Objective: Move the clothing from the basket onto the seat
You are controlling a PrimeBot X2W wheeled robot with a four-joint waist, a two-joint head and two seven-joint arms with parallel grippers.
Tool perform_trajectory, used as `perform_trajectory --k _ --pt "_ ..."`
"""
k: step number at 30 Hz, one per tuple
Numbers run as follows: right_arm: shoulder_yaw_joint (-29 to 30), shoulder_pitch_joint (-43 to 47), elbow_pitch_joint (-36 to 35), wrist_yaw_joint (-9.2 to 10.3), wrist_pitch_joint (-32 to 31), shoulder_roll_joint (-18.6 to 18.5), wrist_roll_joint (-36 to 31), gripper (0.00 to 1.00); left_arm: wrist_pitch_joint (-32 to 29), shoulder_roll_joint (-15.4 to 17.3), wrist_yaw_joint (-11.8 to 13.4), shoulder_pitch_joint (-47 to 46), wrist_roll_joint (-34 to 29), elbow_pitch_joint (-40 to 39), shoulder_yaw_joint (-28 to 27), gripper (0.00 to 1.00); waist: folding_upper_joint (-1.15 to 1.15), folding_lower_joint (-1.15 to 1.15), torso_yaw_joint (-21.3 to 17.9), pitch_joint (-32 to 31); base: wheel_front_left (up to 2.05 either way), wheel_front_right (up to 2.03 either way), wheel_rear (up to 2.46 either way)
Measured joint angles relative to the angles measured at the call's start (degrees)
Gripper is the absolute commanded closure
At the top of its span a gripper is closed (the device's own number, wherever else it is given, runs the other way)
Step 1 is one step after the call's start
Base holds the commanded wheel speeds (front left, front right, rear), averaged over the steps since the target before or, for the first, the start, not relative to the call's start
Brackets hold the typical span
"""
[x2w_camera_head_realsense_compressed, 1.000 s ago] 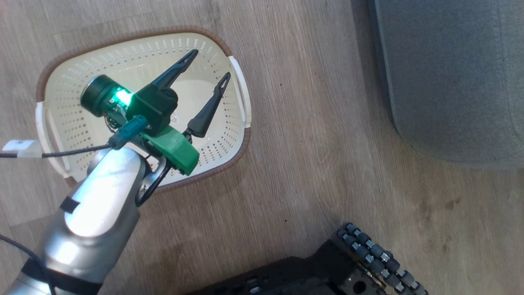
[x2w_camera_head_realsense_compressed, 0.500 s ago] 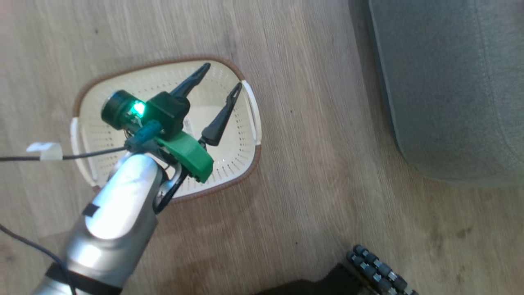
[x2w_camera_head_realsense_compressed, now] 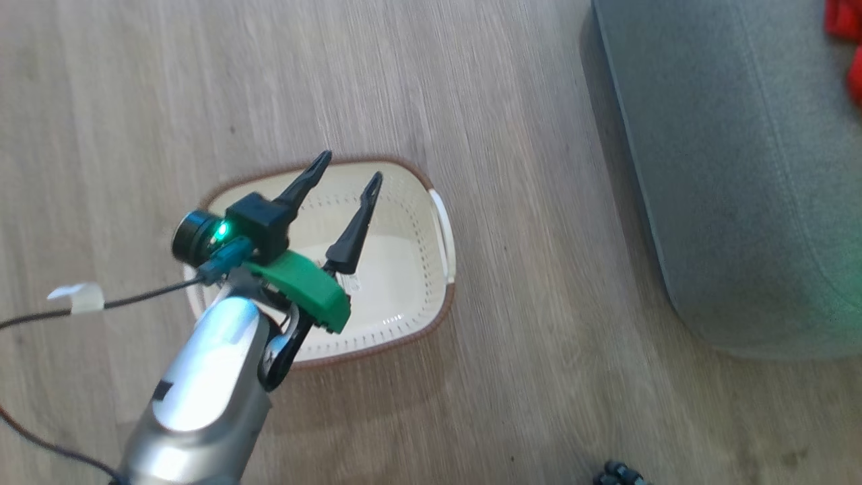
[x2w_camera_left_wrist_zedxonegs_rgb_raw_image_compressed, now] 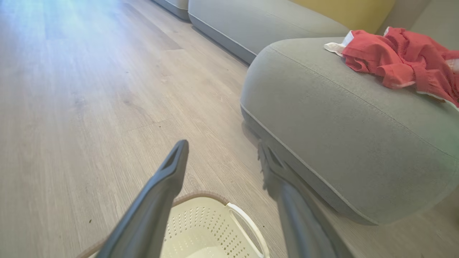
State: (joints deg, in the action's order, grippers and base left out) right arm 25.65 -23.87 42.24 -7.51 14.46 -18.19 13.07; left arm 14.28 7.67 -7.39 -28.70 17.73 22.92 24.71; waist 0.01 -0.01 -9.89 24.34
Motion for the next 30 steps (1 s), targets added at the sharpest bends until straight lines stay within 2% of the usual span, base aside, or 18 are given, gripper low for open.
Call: perform_trajectory --k 6,12,23,30 --pt "-8.0 3.2 -8.0 0.00 0.0 4.6 0.4 0.00 0.0 -1.5 0.0 3.4 -0.2 0.6 -5.2 0.00 0.00 0.00 1.7 -4.3 0.00 0.00 0.00" --pt "-12.6 3.6 -14.0 0.00 0.0 8.8 -0.3 0.00 0.0 -2.4 0.0 6.5 -1.1 1.2 -11.6 0.00 0.00 0.00 4.8 -7.4 0.00 0.00 0.00" --pt "-22.3 3.6 -16.9 0.00 0.0 10.7 -0.4 0.00 0.0 -3.6 0.3 10.7 -4.5 0.7 -21.3 0.00 0.00 0.00 10.0 -11.4 0.00 0.00 0.00" --pt "-26.3 3.6 -17.4 0.00 0.0 11.6 0.1 0.00 0.0 -4.4 0.3 12.9 -7.0 -0.2 -24.6 0.00 0.00 0.00 11.9 -14.1 0.00 0.00 0.00"
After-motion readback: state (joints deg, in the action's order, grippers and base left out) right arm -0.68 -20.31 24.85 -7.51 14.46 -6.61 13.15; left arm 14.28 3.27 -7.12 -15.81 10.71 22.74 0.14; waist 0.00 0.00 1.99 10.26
